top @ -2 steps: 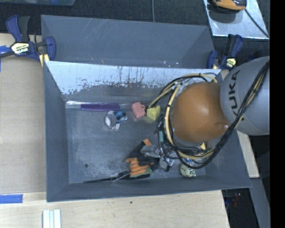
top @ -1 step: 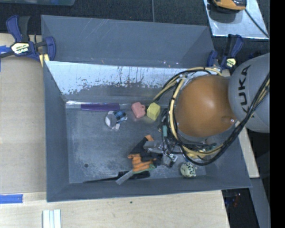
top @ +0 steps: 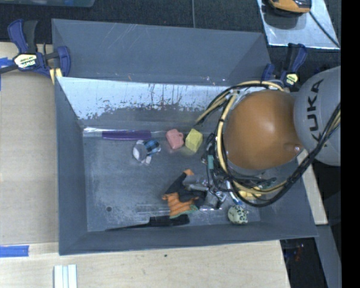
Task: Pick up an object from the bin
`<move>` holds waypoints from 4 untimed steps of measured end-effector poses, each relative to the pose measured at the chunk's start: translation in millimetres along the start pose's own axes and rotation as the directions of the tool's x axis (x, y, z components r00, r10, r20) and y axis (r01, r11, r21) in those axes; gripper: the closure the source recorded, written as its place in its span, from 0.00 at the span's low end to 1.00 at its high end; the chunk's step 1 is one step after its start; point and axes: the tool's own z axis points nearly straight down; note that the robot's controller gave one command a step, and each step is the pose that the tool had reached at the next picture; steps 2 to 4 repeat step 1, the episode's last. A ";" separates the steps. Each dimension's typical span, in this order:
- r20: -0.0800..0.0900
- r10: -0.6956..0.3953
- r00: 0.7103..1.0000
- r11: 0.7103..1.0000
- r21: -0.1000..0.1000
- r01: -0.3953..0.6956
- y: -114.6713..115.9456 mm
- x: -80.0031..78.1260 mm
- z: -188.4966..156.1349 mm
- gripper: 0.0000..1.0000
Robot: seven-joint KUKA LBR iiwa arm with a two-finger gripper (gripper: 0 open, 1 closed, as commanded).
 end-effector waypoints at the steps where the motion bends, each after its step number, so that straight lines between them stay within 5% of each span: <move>1: 0.000 0.002 1.000 1.000 0.000 -0.002 -0.1 -0.1 -10.8 1.00; 4: 0.000 0.002 1.000 1.000 0.000 -0.002 -0.1 -0.1 -10.8 1.00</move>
Offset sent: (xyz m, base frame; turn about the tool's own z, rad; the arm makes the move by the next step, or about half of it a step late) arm 0.0000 0.0000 0.0392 0.0019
